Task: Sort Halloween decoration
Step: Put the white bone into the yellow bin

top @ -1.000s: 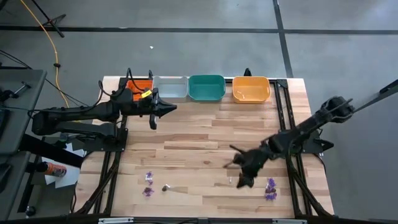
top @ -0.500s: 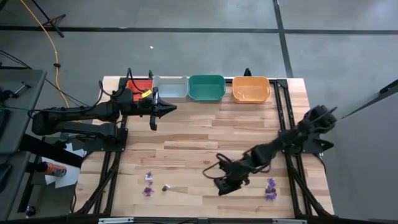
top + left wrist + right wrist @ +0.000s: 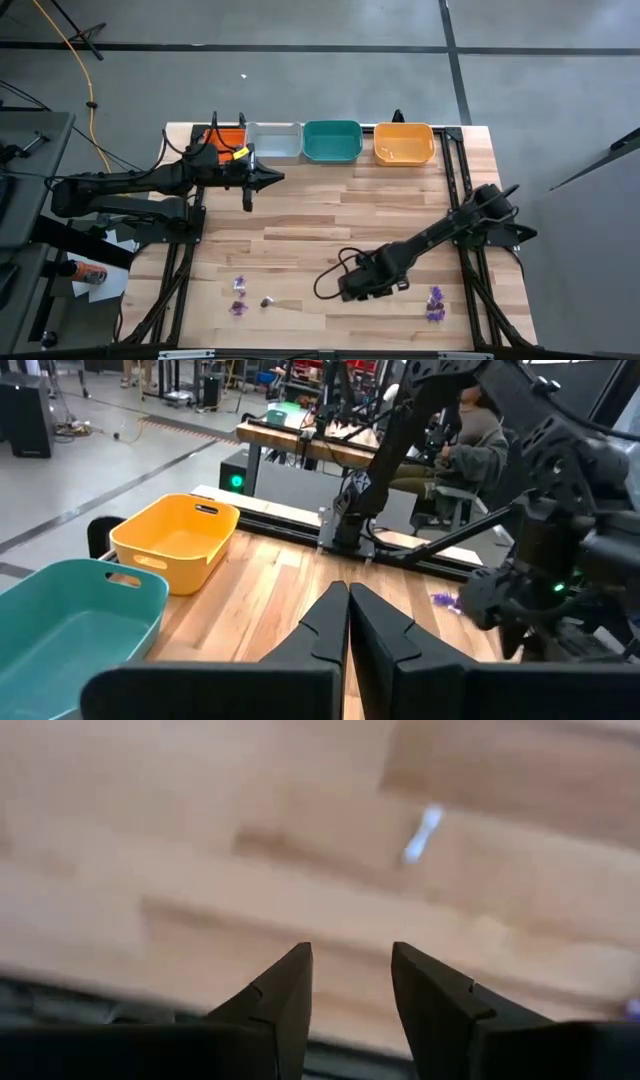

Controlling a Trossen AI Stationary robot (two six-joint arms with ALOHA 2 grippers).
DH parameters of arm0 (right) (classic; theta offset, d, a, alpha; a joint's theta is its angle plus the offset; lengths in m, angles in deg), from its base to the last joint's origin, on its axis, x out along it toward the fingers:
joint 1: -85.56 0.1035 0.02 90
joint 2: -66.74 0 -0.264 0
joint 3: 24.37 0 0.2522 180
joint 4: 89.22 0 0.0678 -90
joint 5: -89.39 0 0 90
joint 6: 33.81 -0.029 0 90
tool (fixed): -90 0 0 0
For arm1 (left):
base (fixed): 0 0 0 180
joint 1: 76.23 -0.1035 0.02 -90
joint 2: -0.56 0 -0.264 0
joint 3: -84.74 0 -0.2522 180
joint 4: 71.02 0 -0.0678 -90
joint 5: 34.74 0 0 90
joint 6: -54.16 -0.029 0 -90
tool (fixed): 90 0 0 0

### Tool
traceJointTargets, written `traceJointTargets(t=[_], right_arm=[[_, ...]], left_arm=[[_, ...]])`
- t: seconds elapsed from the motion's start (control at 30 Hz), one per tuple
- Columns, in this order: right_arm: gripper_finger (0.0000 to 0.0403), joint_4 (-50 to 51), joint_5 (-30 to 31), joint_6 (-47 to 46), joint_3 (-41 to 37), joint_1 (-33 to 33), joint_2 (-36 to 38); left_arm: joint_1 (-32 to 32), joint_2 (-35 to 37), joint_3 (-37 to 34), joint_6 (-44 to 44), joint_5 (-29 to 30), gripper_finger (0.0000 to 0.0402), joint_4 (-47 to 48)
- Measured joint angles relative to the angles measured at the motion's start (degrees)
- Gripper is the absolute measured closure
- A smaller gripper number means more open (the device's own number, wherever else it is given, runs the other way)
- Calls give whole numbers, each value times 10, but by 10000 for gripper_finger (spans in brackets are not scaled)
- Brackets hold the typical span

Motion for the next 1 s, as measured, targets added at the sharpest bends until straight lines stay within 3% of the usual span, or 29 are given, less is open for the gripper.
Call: traceJointTargets(t=[0.4, 0.53, 1.0], right_arm=[[269, -52, 16, -90, -85, -13, -3], [269, -104, 17, -100, -107, -11, -3], [269, -100, 21, -102, -127, -7, -6]], left_arm=[[0, 0, 0, 1, 0, 399, -1], [0, 0, 0, 1, 0, 399, -1], [0, 0, 0, 1, 0, 399, -1]])
